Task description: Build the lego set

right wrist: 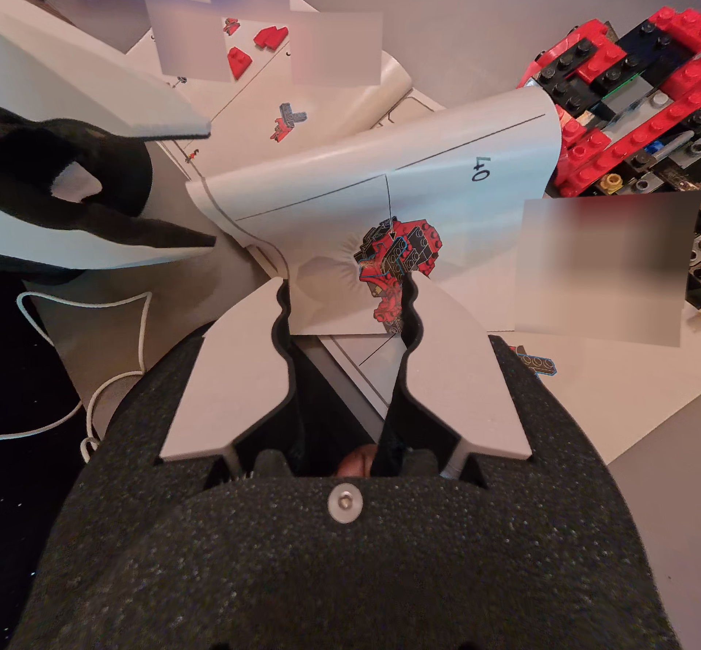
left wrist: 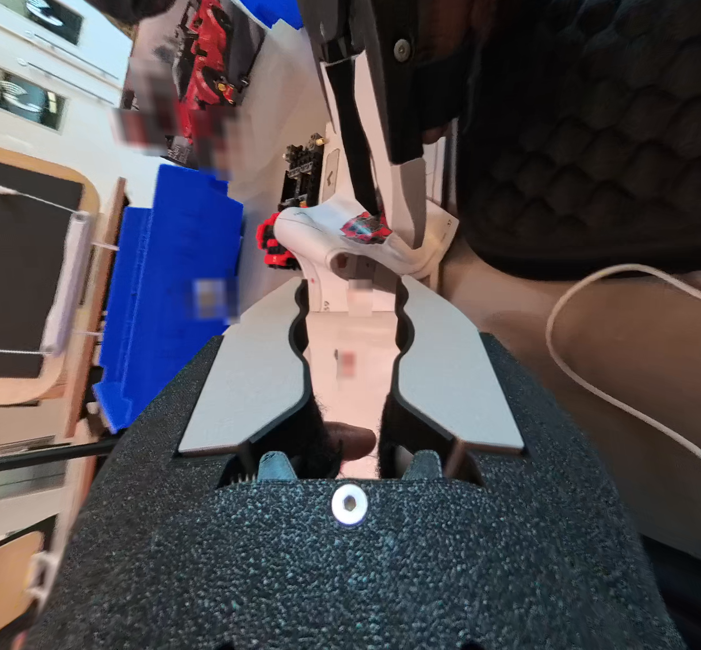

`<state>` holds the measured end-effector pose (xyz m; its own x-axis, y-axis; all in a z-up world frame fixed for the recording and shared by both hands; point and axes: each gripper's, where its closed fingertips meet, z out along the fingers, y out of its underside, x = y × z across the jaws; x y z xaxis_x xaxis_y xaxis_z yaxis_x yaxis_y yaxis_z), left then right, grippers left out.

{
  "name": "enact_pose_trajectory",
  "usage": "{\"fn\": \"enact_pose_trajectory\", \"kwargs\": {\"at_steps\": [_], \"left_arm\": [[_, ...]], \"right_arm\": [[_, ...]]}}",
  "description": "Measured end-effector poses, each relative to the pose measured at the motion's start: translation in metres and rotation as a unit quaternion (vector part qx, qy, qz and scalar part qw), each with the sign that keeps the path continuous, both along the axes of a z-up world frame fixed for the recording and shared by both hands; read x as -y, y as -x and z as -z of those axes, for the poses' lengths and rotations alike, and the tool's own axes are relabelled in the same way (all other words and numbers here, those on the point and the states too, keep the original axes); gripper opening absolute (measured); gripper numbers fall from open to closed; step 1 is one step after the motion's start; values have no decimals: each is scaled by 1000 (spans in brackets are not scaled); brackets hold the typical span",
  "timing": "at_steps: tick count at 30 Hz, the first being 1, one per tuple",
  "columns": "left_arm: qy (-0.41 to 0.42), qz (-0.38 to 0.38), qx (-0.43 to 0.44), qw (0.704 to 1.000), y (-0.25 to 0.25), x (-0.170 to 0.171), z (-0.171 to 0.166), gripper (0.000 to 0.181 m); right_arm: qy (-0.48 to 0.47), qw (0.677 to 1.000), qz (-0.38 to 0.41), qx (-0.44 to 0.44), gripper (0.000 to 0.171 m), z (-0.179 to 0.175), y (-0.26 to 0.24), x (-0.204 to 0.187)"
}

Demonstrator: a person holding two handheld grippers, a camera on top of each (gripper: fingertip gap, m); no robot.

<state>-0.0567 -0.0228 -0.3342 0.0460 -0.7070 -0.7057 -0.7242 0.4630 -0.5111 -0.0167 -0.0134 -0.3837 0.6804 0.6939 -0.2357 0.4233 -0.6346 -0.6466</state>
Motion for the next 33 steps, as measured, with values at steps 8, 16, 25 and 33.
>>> {"fn": "enact_pose_trajectory", "kwargs": {"at_steps": [8,16,25,33], "left_arm": [[-132,-29,-37,990,-11,-22,-14,9],[-93,-100,-15,990,19,-27,-13,0],[-47,-182,-2,982,67,-9,6,4],[-10,-197,-21,980,93,7,26,8]], "right_arm": [[-1,1000,-5,-3,59,0,1,1],[-80,995,4,-67,47,-44,-15,-1],[-84,991,-93,39,3,-15,-3,-12],[-204,940,-266,56,3,-18,92,-39]]}}
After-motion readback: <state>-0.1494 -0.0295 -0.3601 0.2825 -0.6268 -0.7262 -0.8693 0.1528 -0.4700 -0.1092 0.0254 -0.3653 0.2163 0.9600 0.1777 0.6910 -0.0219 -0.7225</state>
